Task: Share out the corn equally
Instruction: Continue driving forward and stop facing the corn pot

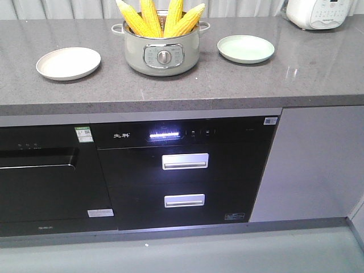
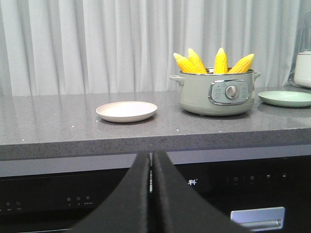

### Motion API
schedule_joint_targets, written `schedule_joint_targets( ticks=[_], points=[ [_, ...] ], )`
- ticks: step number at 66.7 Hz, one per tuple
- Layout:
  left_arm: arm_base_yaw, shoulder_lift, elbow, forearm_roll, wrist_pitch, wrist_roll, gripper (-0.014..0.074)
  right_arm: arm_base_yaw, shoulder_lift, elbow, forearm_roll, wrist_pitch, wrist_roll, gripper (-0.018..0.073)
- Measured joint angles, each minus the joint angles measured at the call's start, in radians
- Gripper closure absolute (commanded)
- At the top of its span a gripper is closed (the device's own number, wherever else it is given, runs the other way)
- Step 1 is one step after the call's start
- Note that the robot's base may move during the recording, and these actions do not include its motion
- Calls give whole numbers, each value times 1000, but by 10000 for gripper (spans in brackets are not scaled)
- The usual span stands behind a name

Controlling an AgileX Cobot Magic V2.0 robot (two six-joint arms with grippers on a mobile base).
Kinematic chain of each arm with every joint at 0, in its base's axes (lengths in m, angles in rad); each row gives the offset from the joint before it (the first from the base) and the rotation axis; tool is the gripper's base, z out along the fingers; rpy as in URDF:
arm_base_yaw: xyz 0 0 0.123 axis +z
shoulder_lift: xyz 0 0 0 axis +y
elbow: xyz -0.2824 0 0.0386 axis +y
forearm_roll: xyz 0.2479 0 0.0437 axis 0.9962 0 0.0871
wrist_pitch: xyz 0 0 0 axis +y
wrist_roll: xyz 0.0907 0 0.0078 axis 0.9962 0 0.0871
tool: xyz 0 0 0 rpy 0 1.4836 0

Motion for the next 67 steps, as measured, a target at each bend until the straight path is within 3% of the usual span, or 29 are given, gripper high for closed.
schedule_joint_targets(
  ticks=[67],
  points=[
    [0, 0, 0, 0, 0, 0, 603, 0, 0, 0, 0, 0, 0, 564]
  ],
)
